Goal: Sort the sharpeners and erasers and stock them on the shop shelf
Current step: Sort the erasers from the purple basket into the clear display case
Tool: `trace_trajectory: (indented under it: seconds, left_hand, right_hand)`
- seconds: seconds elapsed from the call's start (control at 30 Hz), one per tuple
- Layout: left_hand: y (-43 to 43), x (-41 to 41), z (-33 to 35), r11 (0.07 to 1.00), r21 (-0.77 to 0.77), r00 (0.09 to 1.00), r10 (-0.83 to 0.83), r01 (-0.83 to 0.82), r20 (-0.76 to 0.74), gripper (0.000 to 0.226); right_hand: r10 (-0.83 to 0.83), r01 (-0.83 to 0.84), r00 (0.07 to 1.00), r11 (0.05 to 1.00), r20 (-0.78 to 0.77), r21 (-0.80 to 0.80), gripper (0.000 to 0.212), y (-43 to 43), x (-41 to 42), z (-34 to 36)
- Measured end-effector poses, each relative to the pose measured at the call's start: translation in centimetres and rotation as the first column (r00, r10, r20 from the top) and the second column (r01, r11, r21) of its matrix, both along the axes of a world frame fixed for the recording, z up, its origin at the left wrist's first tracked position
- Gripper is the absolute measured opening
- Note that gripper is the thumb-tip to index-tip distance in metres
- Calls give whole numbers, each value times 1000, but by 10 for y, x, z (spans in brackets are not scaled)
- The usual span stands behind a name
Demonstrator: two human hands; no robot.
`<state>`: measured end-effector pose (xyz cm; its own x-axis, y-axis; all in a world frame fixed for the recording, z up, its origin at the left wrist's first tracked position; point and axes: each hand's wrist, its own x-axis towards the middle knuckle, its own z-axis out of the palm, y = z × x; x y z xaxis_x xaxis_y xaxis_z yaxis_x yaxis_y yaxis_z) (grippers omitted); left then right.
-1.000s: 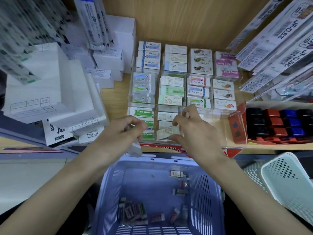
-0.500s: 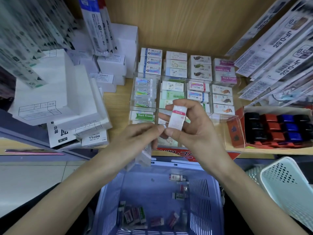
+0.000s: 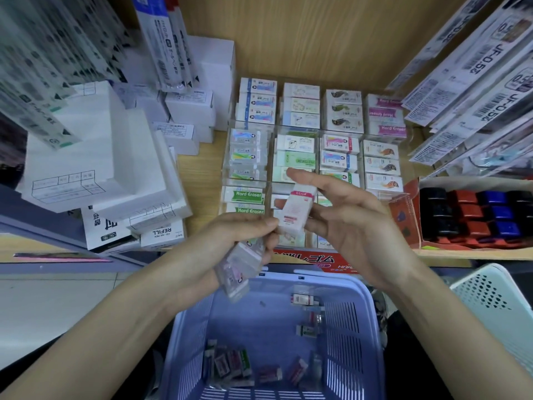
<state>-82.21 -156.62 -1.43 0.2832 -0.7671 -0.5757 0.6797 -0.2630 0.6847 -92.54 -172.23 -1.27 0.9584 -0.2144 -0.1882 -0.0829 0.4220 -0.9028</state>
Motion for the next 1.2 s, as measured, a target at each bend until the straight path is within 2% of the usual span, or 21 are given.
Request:
trace_trajectory:
  seconds: [0.07,0.1,0.13,0.2,0.27,0.3,0.43,0.53,0.6,0.7,0.83,0.93,1.0,1.1,1.2]
  left_hand:
    - [1,1,3,999,-36,998,-40,38,-47,28]
    - [1,1,3,999,-19,999,-50,50,6,24]
    - [1,1,4,998,23,992,-54,52,110,19]
    - [-2,1,4,997,73,937,-44,19,348,33]
    - [-2,1,4,998,51,887,-5,-21,463,50]
    - [-1,1,4,999,31,869,-1,-17,495,50]
    - [0,-2,5,999,14,812,-40,39,582,25]
    - [-2,0,1,998,55,813,0,-40,583,28]
    - [-3,1,0,996,71,816,6,-57,578,31]
    - [-6,0,-1,995,71,810,19,-75,587,36]
    - [-13,-5,-4,993,100,798,-8,-65,602,32]
    - [-20,-11,-8,988,150,808,-58,-37,587,29]
    - [-26,-14,-10,984,175,806,-84,-25,586,30]
    - [-31,-21,-10,983,180,794,-138,36,593,28]
    - [-41,-25,-11,967,255,830,-122,-25,545,20]
  right_hand:
    - [-13,13,1000,1000,-26,-8,35,-3,-1,3]
    - [-32,31,998,999,-44,-27,33,-3,0,3]
    - [-58,54,996,997,-67,-59,31,-2,0,3]
    - [-128,112,985,984,-118,-138,24,-1,2,3]
    - [-182,153,971,970,-153,-187,19,1,3,2]
    - [-198,163,966,965,-166,-204,18,1,3,1]
    - [-205,162,962,960,-181,-230,21,3,3,-2]
    - [-129,97,975,980,-183,-175,27,0,1,1]
    - [-80,41,982,974,-172,-223,32,-5,-2,4]
    - [-51,-35,983,894,-178,-446,38,-10,-6,5]
    - [-81,-68,975,774,-205,-629,23,-14,-13,5]
    - [-20,-192,972,503,-233,-843,24,-18,-21,0]
    - [7,-210,974,398,-225,-893,28,-20,-27,-4]
    - [12,-195,979,324,-202,-926,27,-30,-38,-8]
    - [-105,-140,980,236,-168,-962,27,-50,-52,-12]
